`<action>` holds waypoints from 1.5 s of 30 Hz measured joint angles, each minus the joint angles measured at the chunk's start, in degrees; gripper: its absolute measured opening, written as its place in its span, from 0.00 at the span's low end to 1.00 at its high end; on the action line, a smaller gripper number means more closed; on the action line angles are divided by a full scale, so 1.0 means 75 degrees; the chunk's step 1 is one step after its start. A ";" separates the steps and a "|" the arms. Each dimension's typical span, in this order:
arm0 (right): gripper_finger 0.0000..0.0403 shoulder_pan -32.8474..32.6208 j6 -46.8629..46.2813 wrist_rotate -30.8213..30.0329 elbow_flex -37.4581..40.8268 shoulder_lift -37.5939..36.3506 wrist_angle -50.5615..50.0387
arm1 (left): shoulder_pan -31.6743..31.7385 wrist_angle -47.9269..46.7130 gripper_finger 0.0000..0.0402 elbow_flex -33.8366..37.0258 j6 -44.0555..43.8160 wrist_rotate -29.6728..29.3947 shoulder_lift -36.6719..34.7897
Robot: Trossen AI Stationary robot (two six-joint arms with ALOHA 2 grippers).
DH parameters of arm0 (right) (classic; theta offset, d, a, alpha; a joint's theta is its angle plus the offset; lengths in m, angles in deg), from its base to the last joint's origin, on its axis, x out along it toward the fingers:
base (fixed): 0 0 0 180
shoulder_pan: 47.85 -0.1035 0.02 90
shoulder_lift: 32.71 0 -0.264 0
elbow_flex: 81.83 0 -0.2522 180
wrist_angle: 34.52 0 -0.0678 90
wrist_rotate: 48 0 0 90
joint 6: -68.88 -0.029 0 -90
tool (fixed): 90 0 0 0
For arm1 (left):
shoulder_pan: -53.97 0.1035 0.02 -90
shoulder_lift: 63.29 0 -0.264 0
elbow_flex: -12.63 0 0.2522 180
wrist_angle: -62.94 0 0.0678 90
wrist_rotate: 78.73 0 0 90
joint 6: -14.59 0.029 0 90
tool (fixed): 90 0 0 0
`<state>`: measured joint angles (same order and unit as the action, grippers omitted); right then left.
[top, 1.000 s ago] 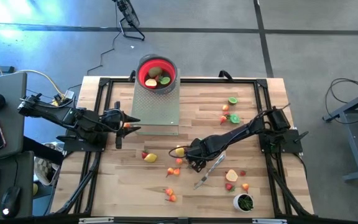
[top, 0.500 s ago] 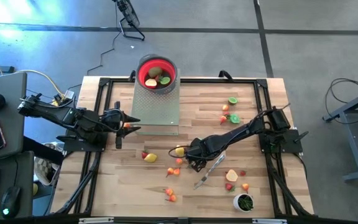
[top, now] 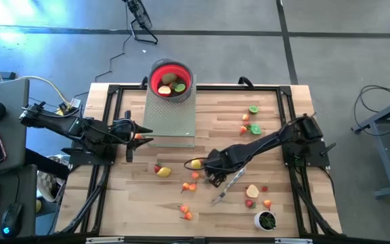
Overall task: Pick & Place Fruit
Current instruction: Put the orange pear into the red strainer on the shelf
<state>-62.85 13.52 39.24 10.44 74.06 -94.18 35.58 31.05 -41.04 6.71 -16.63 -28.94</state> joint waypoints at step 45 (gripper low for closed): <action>0.30 0.2363 0.6387 0.0207 0.0000 -0.3094 0.5529 | 0.0029 0.2773 0.34 -0.0002 0.0725 -0.1227 0.0247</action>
<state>-45.13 61.42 40.79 10.44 50.86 -52.71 35.80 51.85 -41.06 12.15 -25.83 -27.08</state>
